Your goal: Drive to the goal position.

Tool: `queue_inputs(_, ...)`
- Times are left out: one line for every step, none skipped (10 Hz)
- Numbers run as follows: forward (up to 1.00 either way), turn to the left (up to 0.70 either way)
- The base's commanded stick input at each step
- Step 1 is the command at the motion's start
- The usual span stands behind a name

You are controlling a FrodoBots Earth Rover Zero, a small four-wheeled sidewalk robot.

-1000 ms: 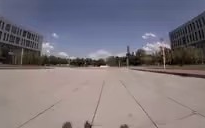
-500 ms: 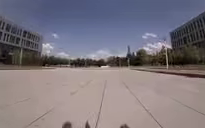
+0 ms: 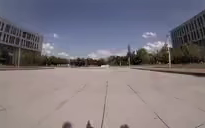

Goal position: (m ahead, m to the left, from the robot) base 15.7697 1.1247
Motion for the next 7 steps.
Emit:
queue_inputs(1.0,0.0)
queue_inputs(1.0,0.0)
queue_inputs(1.0,0.0)
queue_inputs(1.0,0.0)
queue_inputs(1.0,0.0)
queue_inputs(1.0,0.0)
queue_inputs(1.0,0.0)
